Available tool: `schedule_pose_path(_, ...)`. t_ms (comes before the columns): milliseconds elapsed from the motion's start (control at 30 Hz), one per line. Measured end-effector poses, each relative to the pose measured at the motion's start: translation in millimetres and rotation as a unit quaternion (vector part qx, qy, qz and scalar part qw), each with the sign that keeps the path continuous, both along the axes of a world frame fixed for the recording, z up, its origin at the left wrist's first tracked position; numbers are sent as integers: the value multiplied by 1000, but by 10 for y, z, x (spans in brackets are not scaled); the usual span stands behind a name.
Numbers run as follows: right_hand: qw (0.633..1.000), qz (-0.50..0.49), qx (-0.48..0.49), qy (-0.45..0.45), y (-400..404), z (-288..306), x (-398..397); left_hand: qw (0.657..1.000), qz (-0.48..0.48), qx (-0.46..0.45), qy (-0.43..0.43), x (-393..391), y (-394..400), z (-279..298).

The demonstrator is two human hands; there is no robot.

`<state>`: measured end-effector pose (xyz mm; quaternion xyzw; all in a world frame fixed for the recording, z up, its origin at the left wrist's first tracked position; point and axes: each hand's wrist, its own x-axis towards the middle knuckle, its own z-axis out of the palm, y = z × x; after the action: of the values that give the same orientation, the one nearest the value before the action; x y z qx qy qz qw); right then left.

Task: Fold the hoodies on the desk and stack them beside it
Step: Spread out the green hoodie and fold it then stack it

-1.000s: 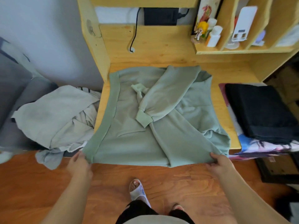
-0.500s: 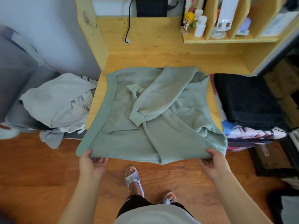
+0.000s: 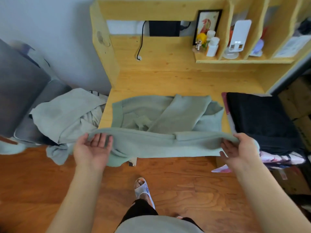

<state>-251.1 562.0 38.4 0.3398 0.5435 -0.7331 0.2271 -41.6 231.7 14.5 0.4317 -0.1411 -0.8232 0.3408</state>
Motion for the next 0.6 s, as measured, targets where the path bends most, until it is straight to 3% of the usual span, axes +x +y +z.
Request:
schedule_pose_path(133,1000,-12,3,-12,-516,182,-819,999,-28,-1,-31,-856,-621,126)
schedule_pose_path(300,998,-56,39,2,-1200,7,-1838,995,-69,-7,-68,-1860,-1315,-34)
schedule_pose_path(367,996,-75,47,16,-1379,-177,-2168,989,-104,-39,-93,-2192,-1456,-145)
schedule_pose_path(433,995,-32,87,29,-1504,-454,-2385,971,-171,-107,-129,-2422,-1508,-336)
schedule_pose_path(467,991,24,130,37,-1544,-634,-2434,951,-211,-150,-170,-2471,-1481,-460)
schedule_pose_path(533,947,180,248,93,-1576,-1026,-2368,869,-289,-282,-285,-2346,-1320,-705)
schedule_pose_path(600,836,361,369,187,-1518,-1431,-2171,757,-327,-410,-390,-1999,-1050,-883)
